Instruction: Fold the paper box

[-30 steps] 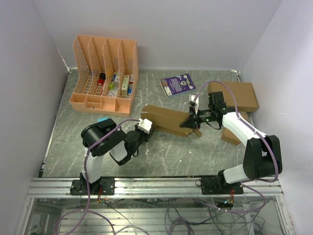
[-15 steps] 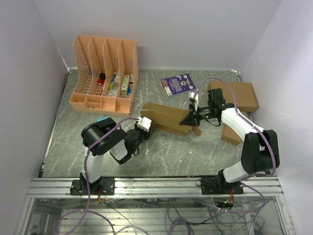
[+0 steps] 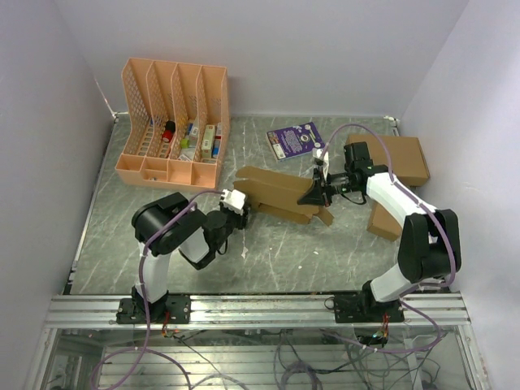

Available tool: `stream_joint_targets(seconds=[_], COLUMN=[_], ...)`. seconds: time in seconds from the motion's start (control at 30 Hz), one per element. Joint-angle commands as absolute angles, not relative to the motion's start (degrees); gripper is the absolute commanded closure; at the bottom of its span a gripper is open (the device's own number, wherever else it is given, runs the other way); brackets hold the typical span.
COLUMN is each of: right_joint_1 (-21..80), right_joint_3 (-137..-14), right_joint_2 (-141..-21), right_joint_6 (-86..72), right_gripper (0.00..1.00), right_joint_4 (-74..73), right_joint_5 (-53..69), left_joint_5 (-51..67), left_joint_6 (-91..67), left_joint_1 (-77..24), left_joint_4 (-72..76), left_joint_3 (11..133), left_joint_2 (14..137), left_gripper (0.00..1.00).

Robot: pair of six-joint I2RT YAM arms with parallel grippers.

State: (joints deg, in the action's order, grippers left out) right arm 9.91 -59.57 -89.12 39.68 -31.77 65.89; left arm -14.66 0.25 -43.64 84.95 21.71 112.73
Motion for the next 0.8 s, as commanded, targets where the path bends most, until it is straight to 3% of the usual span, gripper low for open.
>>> stream_joint_targets(seconds=[0.0,0.43,0.77], right_joint_1=[9.7,9.6,9.6], right_joint_3=[-61.9,-63.2,-63.4], right_joint_2=[-90.2,-92.4,-93.3], right_joint_6=[39.6,40.4,41.3], right_gripper=[1.0,1.0,1.0], right_joint_4=[-35.1,-36.9,-37.9], right_joint_5=[66.9,68.1,68.8], left_joint_5=[-11.2,-10.0,-10.8], left_joint_6=[-1.3,-2.3,-6.7], left_joint_1=[-41.8,-41.1,-40.3], left_joint_4=[98.9,98.9,99.0], left_joint_3=[22.3,23.9,24.9], left_joint_2=[111.7,112.3,114.0], left_gripper=[0.42,0.33,0.39])
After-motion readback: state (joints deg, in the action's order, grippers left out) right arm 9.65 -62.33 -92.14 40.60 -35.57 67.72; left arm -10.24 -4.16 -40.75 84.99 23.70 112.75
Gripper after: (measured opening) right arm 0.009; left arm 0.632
